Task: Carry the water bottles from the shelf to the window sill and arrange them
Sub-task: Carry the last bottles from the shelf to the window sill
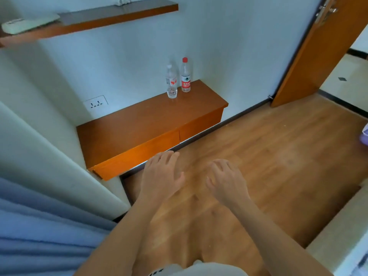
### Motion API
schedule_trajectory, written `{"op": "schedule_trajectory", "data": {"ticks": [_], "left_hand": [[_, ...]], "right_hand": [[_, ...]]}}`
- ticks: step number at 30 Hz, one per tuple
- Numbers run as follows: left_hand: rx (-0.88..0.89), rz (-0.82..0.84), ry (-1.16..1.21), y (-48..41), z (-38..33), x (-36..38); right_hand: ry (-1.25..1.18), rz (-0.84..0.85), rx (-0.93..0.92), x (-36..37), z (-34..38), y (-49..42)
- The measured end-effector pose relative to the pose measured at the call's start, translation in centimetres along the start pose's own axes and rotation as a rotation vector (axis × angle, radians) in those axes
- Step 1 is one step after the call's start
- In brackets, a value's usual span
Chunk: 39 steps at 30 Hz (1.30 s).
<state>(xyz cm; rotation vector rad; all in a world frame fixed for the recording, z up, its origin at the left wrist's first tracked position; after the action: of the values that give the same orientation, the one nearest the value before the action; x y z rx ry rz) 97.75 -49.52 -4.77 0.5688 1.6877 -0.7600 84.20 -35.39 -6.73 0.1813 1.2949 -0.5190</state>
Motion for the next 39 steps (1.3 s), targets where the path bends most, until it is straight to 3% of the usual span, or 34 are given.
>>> {"op": "schedule_trajectory", "data": {"ticks": [11,25,32,39], "left_hand": [[0.065,0.024,0.021,-16.1,0.8,4.0],[0.034,0.055,0.006,-44.0,8.1,11.1],[-0.014,0.061,0.022,-49.9,10.6,13.8],[-0.177,0.07,-0.043,-52.9,15.1,16.4]], "right_hand": [[0.102,-0.041,0.068,2.1,-6.3,-15.4],[0.143,-0.016,0.09,6.3,-13.1,-44.3],[0.119,-0.013,0.073,8.8,-14.6,-51.8],[0.065,0.029,0.034,11.0,-18.2,-59.3]]}}
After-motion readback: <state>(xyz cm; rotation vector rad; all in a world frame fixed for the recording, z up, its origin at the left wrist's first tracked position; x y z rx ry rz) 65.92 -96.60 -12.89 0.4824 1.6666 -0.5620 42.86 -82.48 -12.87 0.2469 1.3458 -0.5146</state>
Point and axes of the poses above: each hand's wrist, its own y-axis away from the middle knuckle, its own x-axis out of the palm, z = x × y, the point moved 6 cm from there along -y, towards the middle knuckle, and after that the axes turned 1 degree about -z, right-handed, at the moved point
